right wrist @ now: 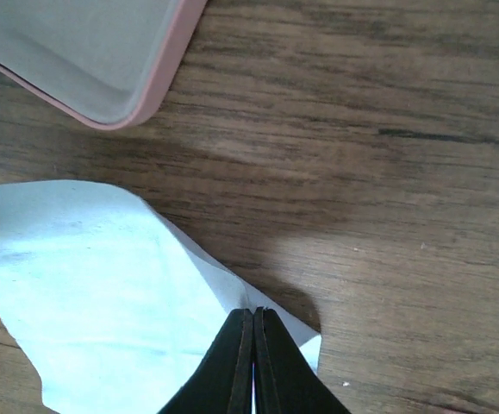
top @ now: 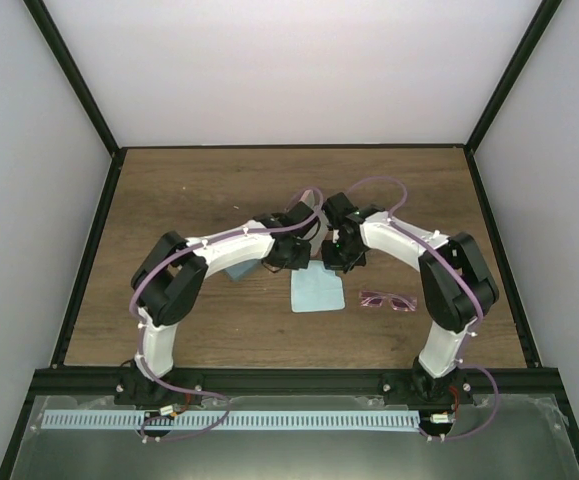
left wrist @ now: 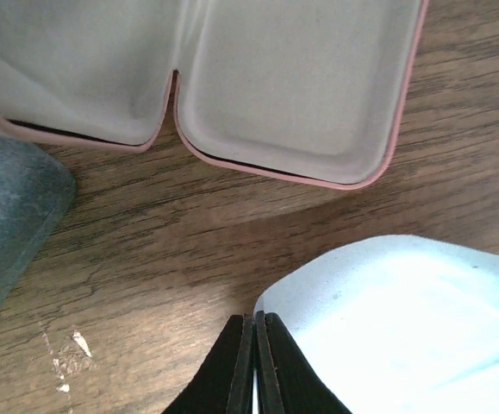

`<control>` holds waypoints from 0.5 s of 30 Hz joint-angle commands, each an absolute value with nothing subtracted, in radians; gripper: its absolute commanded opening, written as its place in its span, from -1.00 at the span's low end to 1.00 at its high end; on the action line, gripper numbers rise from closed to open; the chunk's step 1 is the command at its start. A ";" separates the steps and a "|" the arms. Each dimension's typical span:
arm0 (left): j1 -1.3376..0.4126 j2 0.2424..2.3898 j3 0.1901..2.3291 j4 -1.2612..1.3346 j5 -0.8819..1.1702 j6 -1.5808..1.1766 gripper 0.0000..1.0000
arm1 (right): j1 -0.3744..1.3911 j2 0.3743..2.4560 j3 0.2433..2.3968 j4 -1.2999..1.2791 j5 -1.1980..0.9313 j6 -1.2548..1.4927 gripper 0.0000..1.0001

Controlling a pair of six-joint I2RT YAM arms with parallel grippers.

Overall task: Organize the sunglasses
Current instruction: Fold the glasses cleaning cloth at the center of the board.

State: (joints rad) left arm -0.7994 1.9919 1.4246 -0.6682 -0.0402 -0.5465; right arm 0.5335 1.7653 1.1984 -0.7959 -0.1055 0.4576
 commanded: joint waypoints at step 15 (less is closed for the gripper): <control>-0.831 1.919 1.361 -0.675 -0.025 -0.548 -0.92 | 0.541 1.657 1.136 -0.811 -0.139 0.462 -0.99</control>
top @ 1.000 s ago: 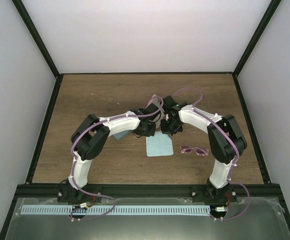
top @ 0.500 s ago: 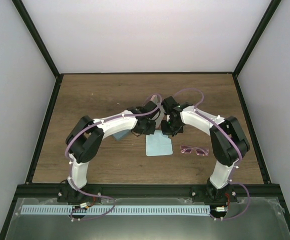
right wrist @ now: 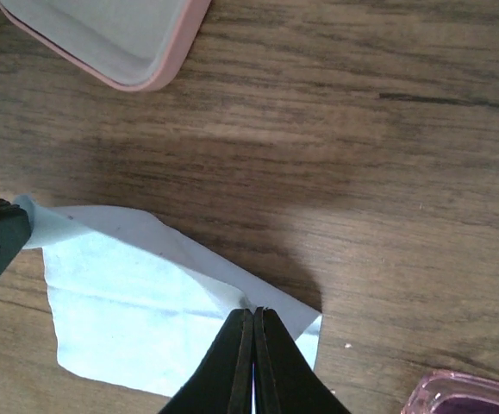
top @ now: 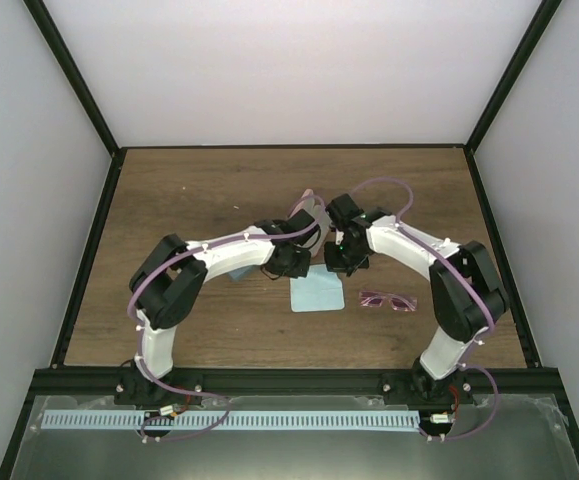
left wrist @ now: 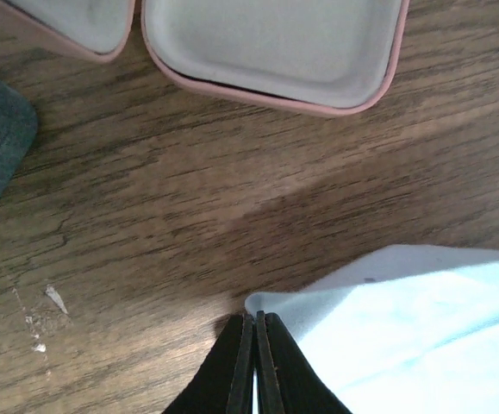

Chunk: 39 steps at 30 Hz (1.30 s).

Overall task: Organize the sunglasses
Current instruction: Fold the glasses cleaning cloth at the center of the board.

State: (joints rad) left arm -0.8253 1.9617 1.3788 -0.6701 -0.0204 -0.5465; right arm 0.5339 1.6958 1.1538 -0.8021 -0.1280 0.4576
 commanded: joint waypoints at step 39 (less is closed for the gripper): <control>-0.905 1.815 1.222 -0.663 0.021 -0.599 -0.91 | 0.565 1.577 1.031 -0.824 -0.166 0.463 -0.99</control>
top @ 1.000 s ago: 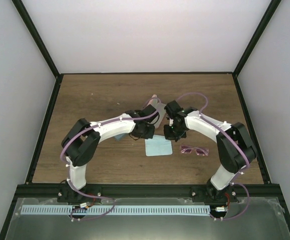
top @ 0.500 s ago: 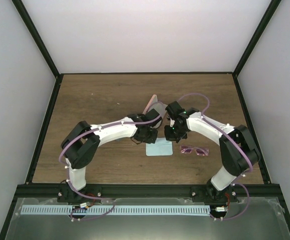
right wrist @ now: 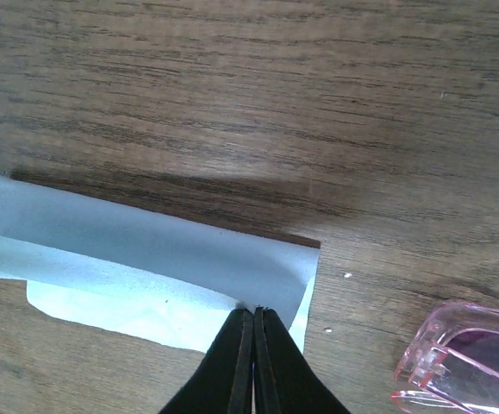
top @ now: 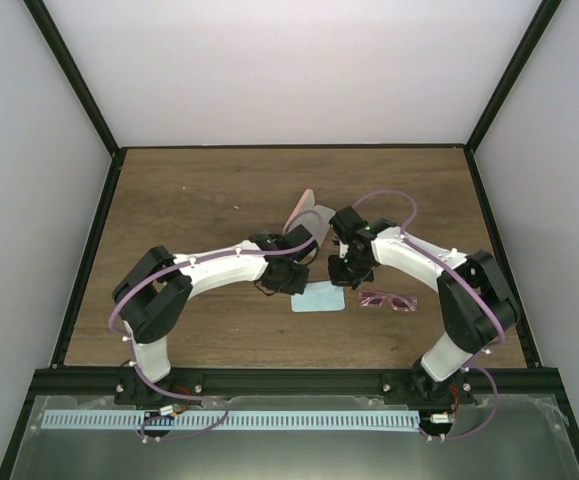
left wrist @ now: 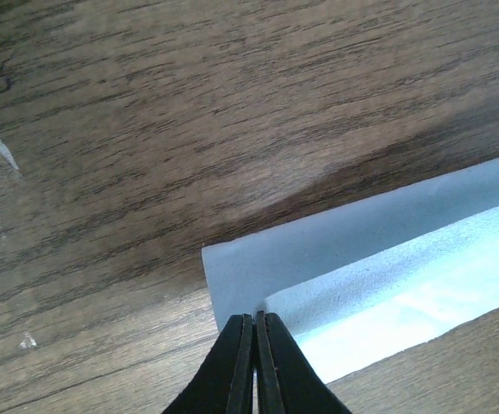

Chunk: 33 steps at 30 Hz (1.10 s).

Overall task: Organize the sunglasses
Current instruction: Fold the glasses cleaning cloth at the center of the board.

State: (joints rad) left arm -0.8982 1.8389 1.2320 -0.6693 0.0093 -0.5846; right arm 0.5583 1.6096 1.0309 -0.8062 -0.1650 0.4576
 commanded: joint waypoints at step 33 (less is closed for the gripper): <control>-0.968 1.841 1.196 -0.668 0.008 -0.637 -0.91 | 0.572 1.552 0.963 -0.821 -0.156 0.459 -0.99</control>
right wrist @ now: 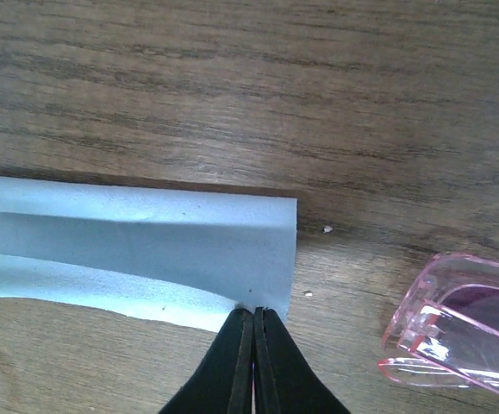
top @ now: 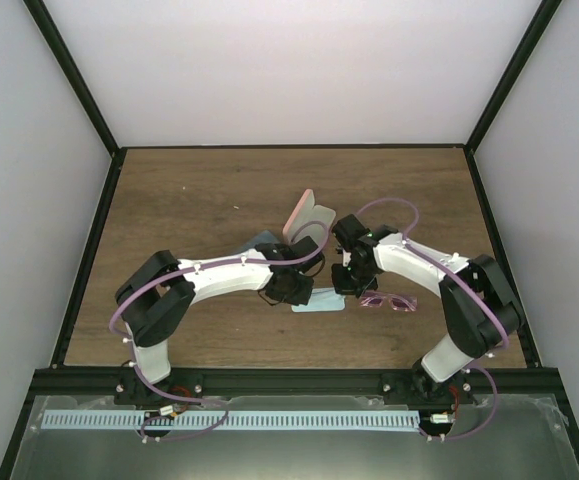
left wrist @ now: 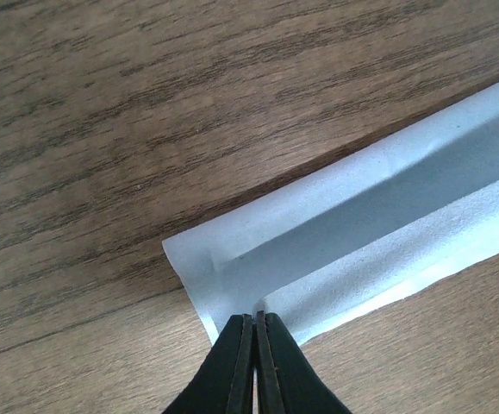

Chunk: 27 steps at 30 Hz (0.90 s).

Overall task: Organize the sunglasses
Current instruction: Fold the glasses cleaning cloth at the center of the board.

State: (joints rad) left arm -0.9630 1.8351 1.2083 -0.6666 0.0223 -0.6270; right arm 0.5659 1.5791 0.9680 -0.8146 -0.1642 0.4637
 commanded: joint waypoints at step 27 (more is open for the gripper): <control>-0.965 1.839 1.244 -0.696 -0.023 -0.649 -0.91 | 0.572 1.549 0.954 -0.809 -0.175 0.459 -0.99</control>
State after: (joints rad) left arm -0.9630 1.8351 1.2369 -0.6827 -0.0250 -0.6353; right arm 0.5663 1.5730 0.9470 -0.8062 -0.1761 0.4637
